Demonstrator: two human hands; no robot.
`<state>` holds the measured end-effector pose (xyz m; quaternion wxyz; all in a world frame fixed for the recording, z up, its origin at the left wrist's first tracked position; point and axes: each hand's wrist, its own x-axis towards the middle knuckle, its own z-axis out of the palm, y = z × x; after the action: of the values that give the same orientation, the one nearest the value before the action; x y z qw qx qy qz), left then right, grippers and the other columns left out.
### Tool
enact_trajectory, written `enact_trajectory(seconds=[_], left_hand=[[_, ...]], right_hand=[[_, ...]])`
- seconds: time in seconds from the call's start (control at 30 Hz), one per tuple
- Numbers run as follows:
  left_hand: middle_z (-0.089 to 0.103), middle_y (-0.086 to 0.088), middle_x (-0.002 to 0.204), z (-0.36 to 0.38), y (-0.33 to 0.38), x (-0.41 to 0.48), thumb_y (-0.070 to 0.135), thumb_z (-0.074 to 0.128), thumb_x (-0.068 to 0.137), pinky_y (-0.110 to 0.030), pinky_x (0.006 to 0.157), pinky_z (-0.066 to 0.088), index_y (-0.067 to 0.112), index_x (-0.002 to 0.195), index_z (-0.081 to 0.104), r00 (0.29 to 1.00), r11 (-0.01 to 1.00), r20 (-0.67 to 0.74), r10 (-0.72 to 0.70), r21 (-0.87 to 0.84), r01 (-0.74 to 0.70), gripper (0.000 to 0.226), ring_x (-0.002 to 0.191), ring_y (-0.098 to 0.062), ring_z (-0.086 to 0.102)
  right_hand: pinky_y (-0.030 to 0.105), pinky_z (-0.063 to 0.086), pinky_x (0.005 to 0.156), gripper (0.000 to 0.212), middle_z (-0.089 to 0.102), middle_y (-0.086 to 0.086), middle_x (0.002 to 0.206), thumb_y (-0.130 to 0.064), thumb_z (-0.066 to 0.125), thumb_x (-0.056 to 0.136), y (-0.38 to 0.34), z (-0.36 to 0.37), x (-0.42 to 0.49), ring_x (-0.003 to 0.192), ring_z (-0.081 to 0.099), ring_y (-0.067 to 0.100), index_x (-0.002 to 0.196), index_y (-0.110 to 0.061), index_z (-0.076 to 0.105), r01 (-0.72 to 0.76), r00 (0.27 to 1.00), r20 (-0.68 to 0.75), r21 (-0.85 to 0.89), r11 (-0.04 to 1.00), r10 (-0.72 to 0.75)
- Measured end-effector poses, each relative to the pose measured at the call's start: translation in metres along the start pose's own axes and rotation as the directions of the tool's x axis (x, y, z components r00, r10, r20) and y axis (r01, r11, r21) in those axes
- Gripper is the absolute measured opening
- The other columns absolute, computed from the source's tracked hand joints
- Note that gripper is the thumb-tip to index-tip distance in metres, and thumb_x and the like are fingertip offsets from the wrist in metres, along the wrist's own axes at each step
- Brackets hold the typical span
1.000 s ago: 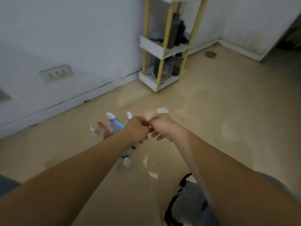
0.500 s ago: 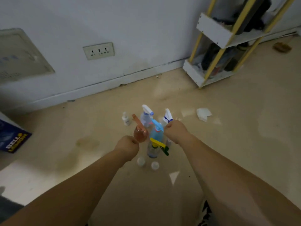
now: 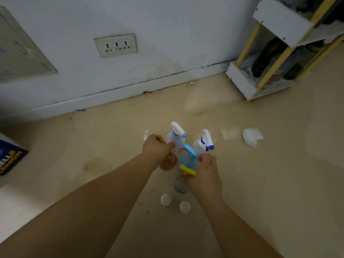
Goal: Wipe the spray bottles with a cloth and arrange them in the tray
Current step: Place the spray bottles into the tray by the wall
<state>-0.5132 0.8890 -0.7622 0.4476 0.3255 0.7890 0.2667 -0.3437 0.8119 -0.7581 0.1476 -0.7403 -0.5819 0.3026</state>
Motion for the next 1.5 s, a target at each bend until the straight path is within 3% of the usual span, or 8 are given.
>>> enact_trajectory(seconds=[0.13, 0.27, 0.37, 0.47, 0.63, 1.07, 1.33, 1.5], left_hand=[[0.066, -0.021, 0.088, 0.006, -0.006, 0.013, 0.017, 0.070, 0.064, -0.046, 0.071, 0.062, 0.013, 0.074, 0.058, 0.999, 0.996, -0.026, -0.020, -0.086, 0.018, 0.017, 0.080, -0.039, 0.070], [0.048, -0.005, 0.076, 0.013, 0.004, 0.010, 0.013, 0.058, 0.064, -0.037, 0.068, 0.043, 0.023, 0.067, 0.044, 0.999, 0.989, 0.042, 0.024, -0.147, -0.017, 0.018, 0.074, -0.030, 0.051], [0.059, -0.005, 0.121, 0.018, 0.011, 0.013, -0.004, 0.049, 0.094, -0.035, 0.080, 0.046, 0.025, 0.130, 0.058, 0.986, 0.977, 0.168, 0.013, -0.212, 0.023, 0.048, 0.113, -0.032, 0.057], [0.048, -0.013, 0.150, 0.022, 0.014, 0.024, -0.006, 0.045, 0.094, -0.048, 0.078, 0.058, 0.029, 0.163, 0.025, 0.977, 0.946, 0.213, -0.021, -0.311, 0.088, 0.080, 0.127, -0.042, 0.056], [0.033, -0.003, 0.160, 0.034, 0.035, 0.036, 0.083, 0.066, 0.055, -0.052, 0.082, 0.062, 0.042, 0.161, 0.018, 0.945, 0.952, 0.290, -0.150, -0.215, 0.217, 0.123, 0.112, -0.034, 0.065], [0.047, -0.019, 0.141, 0.068, 0.065, 0.042, 0.006, 0.055, 0.099, -0.057, 0.078, 0.062, 0.032, 0.159, 0.029, 0.933, 0.980, 0.353, -0.074, 0.200, 0.002, 0.070, 0.105, -0.038, 0.066], [0.035, -0.015, 0.160, 0.077, 0.070, 0.041, 0.013, 0.050, 0.104, -0.055, 0.095, 0.058, 0.024, 0.162, 0.026, 0.906, 0.941, 0.423, -0.033, 0.318, -0.114, 0.064, 0.118, -0.042, 0.063], [0.061, -0.016, 0.096, 0.085, 0.083, 0.037, 0.068, 0.052, 0.093, -0.053, 0.094, 0.059, 0.009, 0.136, 0.054, 0.893, 0.969, 0.442, -0.081, 0.246, -0.034, 0.072, 0.084, -0.033, 0.062]], right_hand=[[0.034, 0.048, 0.071, 0.101, 0.027, 0.001, 0.144, -0.039, 0.078, 0.075, -0.017, 0.003, 0.009, 0.118, 0.045, 0.023, 0.154, -0.037, 0.016, 0.052, 0.996, -0.062, -0.160, 0.986, -0.063], [0.034, 0.053, 0.076, 0.089, 0.023, 0.005, 0.154, -0.035, 0.077, 0.080, -0.029, 0.002, 0.021, 0.128, 0.037, 0.027, 0.153, -0.033, 0.025, 0.145, 0.987, -0.007, -0.408, 0.902, -0.162], [0.034, 0.049, 0.079, 0.096, 0.019, -0.002, 0.155, -0.023, 0.074, 0.081, -0.023, 0.009, 0.037, 0.128, 0.039, 0.026, 0.157, -0.035, 0.018, 0.086, 0.989, 0.138, -0.232, 0.969, -0.055], [0.041, 0.056, 0.084, 0.095, 0.044, -0.009, 0.142, -0.022, 0.070, 0.072, -0.017, 0.014, 0.052, 0.119, 0.055, 0.023, 0.151, -0.046, 0.024, 0.021, 0.967, 0.254, -0.017, 1.000, -0.016], [0.045, 0.058, 0.091, 0.089, 0.048, -0.005, 0.133, -0.021, 0.073, 0.065, -0.009, 0.014, 0.070, 0.113, 0.059, 0.022, 0.144, -0.047, 0.039, 0.003, 0.939, 0.341, 0.110, 0.994, -0.041], [0.022, 0.054, 0.069, 0.042, 0.059, -0.002, 0.113, -0.008, 0.078, 0.076, 0.013, -0.005, 0.062, 0.098, 0.063, 0.016, 0.105, -0.030, 0.057, -0.159, 0.968, 0.240, 0.347, 0.924, 0.077], [0.027, 0.057, 0.074, 0.086, 0.053, -0.003, 0.114, -0.008, 0.083, 0.075, 0.019, -0.010, 0.054, 0.098, 0.064, 0.019, 0.134, -0.041, 0.029, -0.179, 0.979, 0.167, 0.425, 0.887, 0.117], [0.045, 0.061, 0.085, 0.127, 0.055, 0.002, 0.113, -0.008, 0.085, 0.073, 0.009, -0.014, 0.059, 0.096, 0.066, 0.024, 0.152, -0.048, -0.005, -0.220, 0.972, 0.178, 0.430, 0.876, 0.156]])
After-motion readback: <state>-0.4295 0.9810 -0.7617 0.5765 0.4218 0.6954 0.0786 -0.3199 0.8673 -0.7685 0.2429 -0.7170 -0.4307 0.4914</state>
